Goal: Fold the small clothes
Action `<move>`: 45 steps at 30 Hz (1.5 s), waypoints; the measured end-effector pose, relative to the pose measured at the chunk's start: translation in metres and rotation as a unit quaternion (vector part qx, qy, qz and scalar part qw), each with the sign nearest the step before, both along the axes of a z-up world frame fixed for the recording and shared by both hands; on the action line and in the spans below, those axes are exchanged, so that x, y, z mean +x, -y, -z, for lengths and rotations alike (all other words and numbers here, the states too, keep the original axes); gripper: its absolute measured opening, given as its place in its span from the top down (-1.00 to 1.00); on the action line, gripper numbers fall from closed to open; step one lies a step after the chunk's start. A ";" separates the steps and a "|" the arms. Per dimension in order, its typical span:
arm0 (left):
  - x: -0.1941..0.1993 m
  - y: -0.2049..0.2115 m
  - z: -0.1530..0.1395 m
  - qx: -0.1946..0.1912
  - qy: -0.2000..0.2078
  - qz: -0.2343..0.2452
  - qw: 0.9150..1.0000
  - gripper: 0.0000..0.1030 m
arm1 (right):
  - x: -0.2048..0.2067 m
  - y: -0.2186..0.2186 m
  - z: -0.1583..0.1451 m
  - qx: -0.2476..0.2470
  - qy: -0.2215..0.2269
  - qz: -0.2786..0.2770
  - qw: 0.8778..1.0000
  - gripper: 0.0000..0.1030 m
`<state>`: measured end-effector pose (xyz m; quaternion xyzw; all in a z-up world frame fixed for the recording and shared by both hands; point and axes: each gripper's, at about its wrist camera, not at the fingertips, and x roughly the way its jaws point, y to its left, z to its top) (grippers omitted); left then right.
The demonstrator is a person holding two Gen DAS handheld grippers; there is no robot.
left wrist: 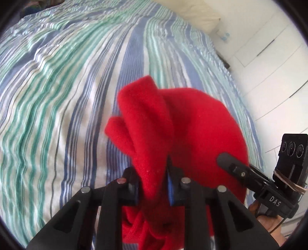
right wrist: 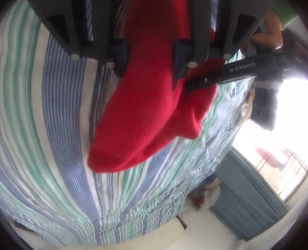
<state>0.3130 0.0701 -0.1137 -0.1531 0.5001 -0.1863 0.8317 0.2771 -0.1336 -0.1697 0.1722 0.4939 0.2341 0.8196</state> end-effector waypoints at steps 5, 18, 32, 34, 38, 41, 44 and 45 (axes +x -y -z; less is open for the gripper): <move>0.004 0.018 -0.072 -0.009 0.075 0.008 0.997 0.46 | 0.004 0.021 -0.083 0.013 0.083 -0.001 0.996 0.34; -0.139 0.015 0.008 0.251 0.100 -0.100 0.958 -0.95 | -0.092 0.095 -0.025 -0.183 -0.020 0.067 0.981 -0.93; -0.217 0.024 -0.078 0.273 0.109 -0.116 0.949 -0.95 | -0.211 0.058 -0.100 -0.250 0.029 0.068 0.965 -0.96; -0.220 0.027 -0.085 0.274 0.098 -0.107 0.951 -0.95 | -0.213 0.056 -0.113 -0.252 0.035 0.066 0.965 -0.96; -0.228 0.034 -0.094 0.281 0.102 -0.094 0.950 -0.95 | -0.218 0.050 -0.131 -0.257 0.041 0.063 0.964 -0.96; -0.234 0.036 -0.102 0.281 0.110 -0.098 0.948 -0.95 | -0.222 0.046 -0.137 -0.266 0.046 0.058 0.961 -0.96; -0.235 0.034 -0.106 0.279 0.109 -0.103 0.948 -0.95 | -0.225 0.045 -0.143 -0.274 0.049 0.059 0.959 -0.96; -0.235 0.033 -0.107 0.278 0.109 -0.105 0.948 -0.95 | -0.226 0.045 -0.144 -0.276 0.051 0.060 0.958 -0.96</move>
